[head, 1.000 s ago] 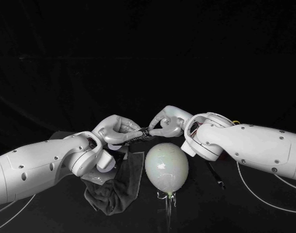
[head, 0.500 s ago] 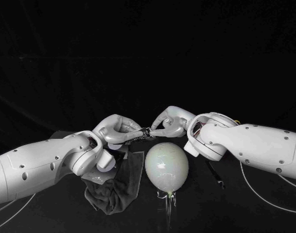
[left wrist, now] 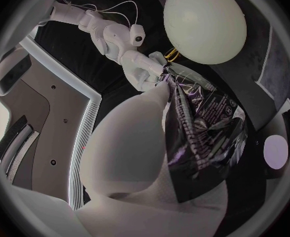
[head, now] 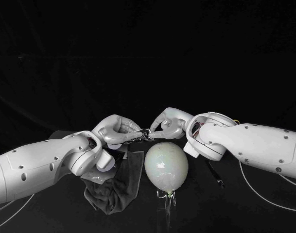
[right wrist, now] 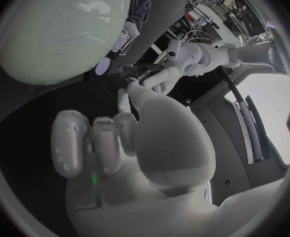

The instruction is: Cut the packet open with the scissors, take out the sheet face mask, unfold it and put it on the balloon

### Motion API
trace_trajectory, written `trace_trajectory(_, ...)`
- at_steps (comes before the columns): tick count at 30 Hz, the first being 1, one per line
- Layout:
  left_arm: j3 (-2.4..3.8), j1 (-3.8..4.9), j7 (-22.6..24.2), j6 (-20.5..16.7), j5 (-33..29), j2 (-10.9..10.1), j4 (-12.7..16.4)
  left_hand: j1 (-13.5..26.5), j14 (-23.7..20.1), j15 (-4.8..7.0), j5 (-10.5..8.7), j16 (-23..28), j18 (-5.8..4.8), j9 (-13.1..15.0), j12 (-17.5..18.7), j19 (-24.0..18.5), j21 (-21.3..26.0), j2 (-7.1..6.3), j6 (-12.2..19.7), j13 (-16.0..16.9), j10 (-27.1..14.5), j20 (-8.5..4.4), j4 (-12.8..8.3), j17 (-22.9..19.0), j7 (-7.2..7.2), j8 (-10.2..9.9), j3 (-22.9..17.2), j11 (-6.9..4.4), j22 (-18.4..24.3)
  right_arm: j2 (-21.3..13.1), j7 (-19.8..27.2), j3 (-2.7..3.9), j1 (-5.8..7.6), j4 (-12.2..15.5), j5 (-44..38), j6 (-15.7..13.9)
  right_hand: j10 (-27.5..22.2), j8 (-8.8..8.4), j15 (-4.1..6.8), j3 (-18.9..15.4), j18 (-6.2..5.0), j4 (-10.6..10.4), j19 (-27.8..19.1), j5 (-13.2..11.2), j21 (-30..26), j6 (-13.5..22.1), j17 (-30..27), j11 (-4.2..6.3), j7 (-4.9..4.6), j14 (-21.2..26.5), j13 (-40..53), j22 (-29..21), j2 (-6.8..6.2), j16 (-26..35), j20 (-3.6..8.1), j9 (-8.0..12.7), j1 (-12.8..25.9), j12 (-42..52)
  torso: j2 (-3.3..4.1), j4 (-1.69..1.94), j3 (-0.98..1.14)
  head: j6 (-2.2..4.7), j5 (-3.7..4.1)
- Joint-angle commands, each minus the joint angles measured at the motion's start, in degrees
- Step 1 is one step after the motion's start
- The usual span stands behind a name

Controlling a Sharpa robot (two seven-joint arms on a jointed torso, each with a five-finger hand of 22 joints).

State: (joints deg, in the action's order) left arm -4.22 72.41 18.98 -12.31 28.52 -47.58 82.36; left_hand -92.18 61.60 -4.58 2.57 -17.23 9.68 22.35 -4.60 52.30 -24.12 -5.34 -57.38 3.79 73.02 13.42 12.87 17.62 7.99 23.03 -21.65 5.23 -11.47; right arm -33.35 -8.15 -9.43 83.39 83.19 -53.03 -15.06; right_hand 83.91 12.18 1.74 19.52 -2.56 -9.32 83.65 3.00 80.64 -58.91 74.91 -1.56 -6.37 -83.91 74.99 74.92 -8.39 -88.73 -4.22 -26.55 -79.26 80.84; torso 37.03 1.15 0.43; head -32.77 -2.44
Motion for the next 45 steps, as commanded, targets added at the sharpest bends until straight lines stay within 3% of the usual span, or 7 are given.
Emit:
trace_trajectory(1,0.26,0.26,1.23,0.34,0.44,0.39,0.37,-0.02,-0.09,0.40,0.19,-0.18,0.31,0.04,0.37,-0.42,-0.31,0.83,-0.28,0.02,0.20,-0.09,-0.30,0.08,-0.15,0.34,-0.14,0.01,-0.07,0.21,0.16,-0.09,-0.16,0.63,-0.83,3.79,1.28,0.30,0.47,1.19,0.51,1.47,2.10,1.37,-0.05,-0.16,11.22,0.01,0.20,-5.26,8.65,12.38,0.12,-0.20,0.17,0.08,-2.62,0.02,0.02,0.00,0.00,-0.06,-0.01)
trace_trajectory(3,0.26,0.26,1.25,0.33,0.72,0.39,0.38,-0.02,-0.09,0.41,0.19,-0.18,0.31,0.05,0.38,-0.44,-0.33,0.84,-0.28,0.02,0.21,-0.09,-0.31,0.09,-0.16,0.34,-0.16,0.01,-0.09,0.18,-0.01,-0.09,-0.16,0.71,-1.03,4.09,1.28,0.34,0.44,2.24,0.51,2.35,2.10,3.42,-0.04,-0.32,11.18,-0.08,0.05,-5.25,8.73,12.38,0.09,-0.18,0.21,0.19,-3.60,0.05,0.03,-0.03,0.02,-0.08,-0.02)
trace_trajectory(7,0.27,0.26,1.27,0.34,1.09,0.40,0.38,-0.02,-0.09,0.41,0.19,-0.19,0.31,0.05,0.38,-0.45,-0.35,0.84,-0.28,0.02,0.21,-0.09,-0.31,0.09,-0.16,0.34,-0.16,0.00,-0.10,0.17,-0.20,-0.09,-0.16,0.86,-1.22,4.49,1.23,0.37,0.35,3.00,0.51,3.02,2.06,4.23,-0.10,-0.43,11.11,-0.11,0.01,-5.24,8.70,12.36,-0.23,-0.16,0.14,0.29,-3.98,-0.05,0.03,-0.08,0.05,-0.10,-0.03)
trace_trajectory(20,0.28,0.26,1.19,0.41,1.72,0.49,0.53,-0.03,-0.10,0.41,0.19,-0.19,0.31,0.06,0.39,-0.47,-0.37,0.85,-0.28,0.02,0.22,-0.09,-0.32,0.10,-0.17,0.34,-0.17,0.00,-0.12,0.42,-0.45,-0.09,-0.16,0.75,-1.41,3.94,1.26,0.30,0.17,3.92,0.48,3.33,1.98,0.02,-0.24,-0.40,11.20,-0.30,-0.15,-5.25,8.76,12.32,-0.91,-0.16,-0.04,0.69,-2.31,-0.13,0.00,-0.05,0.05,-0.16,0.08)
trace_trajectory(27,0.28,0.26,1.18,0.43,1.78,0.49,0.60,-0.03,-0.10,0.42,0.19,-0.21,0.31,0.07,0.39,-0.50,-0.41,0.85,-0.29,0.02,0.24,-0.10,-0.34,0.12,-0.17,0.35,-0.18,-0.01,-0.15,0.54,-0.74,-0.09,-0.17,0.47,-1.58,3.37,1.29,0.25,0.08,2.37,0.49,2.19,1.97,-0.24,-0.21,-0.15,11.34,-0.41,-0.23,-5.28,8.78,12.32,-2.13,-0.20,-0.08,0.77,0.39,-0.16,0.02,-0.06,0.01,-0.10,0.13)
trace_trajectory(41,0.29,0.27,0.97,0.70,1.12,0.43,0.96,-0.01,-0.09,0.43,0.18,-0.24,0.30,0.10,0.40,-0.55,-0.49,0.86,-0.30,0.02,0.29,-0.10,-0.34,0.15,-0.19,0.37,-0.19,-0.02,-0.20,1.24,-1.19,-0.10,-0.17,-0.08,-1.37,-1.79,2.03,1.02,0.43,1.83,0.53,-0.93,2.13,0.03,0.09,-0.73,11.68,0.09,0.42,-5.36,9.62,12.40,0.76,-0.30,0.09,0.51,3.20,1.01,0.02,-0.04,0.03,0.06,0.26)
trace_trajectory(45,0.29,0.27,0.92,0.72,1.09,0.35,0.99,0.01,-0.09,0.43,0.18,-0.27,0.29,0.13,0.40,-0.59,-0.55,0.88,-0.32,0.03,0.32,-0.10,-0.34,0.18,-0.20,0.39,-0.20,-0.02,-0.24,1.22,-0.99,-0.10,-0.17,-0.14,-1.30,-2.17,2.07,1.32,0.68,2.83,0.55,-0.29,2.20,0.22,0.21,-0.68,11.72,0.37,0.72,-5.37,9.68,12.43,1.96,-0.31,0.27,0.40,1.61,1.04,0.03,-0.06,0.05,0.10,0.23)
